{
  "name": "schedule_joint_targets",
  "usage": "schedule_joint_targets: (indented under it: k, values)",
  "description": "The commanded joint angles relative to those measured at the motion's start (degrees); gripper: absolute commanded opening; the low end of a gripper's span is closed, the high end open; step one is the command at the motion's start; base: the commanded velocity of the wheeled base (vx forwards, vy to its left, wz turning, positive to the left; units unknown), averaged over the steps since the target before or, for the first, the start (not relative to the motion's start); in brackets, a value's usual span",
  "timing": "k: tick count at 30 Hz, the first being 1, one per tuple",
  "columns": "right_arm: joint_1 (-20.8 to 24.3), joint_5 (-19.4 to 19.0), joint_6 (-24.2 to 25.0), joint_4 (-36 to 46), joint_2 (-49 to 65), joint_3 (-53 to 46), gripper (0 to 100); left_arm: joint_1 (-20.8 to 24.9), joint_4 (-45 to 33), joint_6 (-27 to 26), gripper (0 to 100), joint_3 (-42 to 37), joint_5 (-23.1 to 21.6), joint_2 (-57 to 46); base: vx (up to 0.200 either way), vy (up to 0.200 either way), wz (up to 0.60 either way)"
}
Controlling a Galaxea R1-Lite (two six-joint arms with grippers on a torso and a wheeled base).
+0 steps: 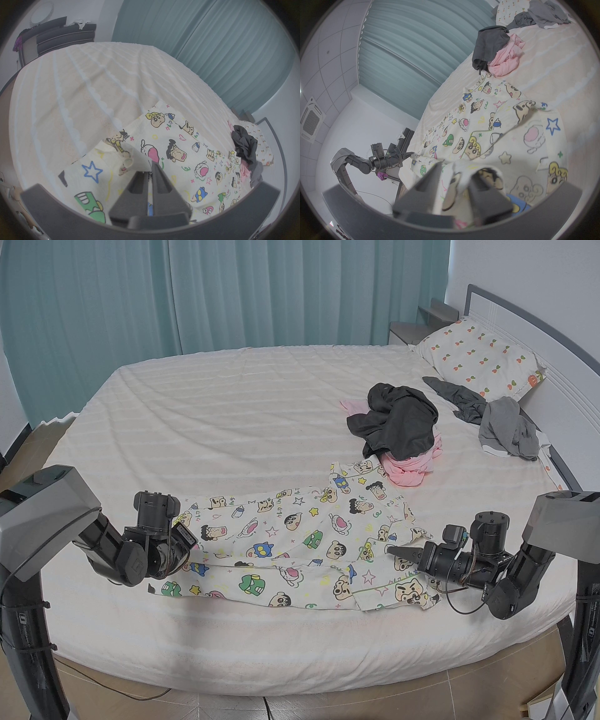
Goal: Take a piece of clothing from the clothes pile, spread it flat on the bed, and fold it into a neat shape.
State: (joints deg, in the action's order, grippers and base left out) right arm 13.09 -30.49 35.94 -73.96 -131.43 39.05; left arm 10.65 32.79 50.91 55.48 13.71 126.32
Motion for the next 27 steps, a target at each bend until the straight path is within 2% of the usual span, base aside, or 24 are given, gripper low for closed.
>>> schedule_joint_targets:
  k: [1,7,19,22,25,26,27]
  values:
    - [-1.49,-0.01,0.01,2.33,-2.25,1.91,100,-0.64,-1.15,2.53,100,3.76,0.08,3.41,0.0,0.0,0.0]
    - [-4.13,0.08,0.01,2.33,-1.73,0.94,100,-2.92,-1.42,2.71,100,3.85,0.08,1.03,0.0,0.0,0.0]
    - [-8.61,3.68,0.01,1.8,-0.85,0.24,100,-11.09,-3.7,2.88,100,0.33,-1.23,-5.73,0.0,0.0,0.0]
    - [-9.23,3.86,0.01,1.98,0.03,-0.46,100,-13.99,-6.07,3.06,100,-3.27,-6.68,-8.63,0.0,0.0,0.0]
    - [-9.31,5.09,0.45,2.24,1.44,-1.43,100,-18.04,-6.86,4.02,100,-9.69,-18.11,-12.5,0.0,0.0,0.0]
    - [-9.31,5.09,0.45,2.24,1.44,-1.43,100,-18.04,-6.86,4.02,100,-9.69,-18.11,-12.5,0.0,0.0,0.0]
    - [-9.66,7.11,1.94,2.24,3.28,-2.48,100,-20.23,-6.43,3.76,100,-14.43,-25.67,-13.73,0.0,0.0,0.0]
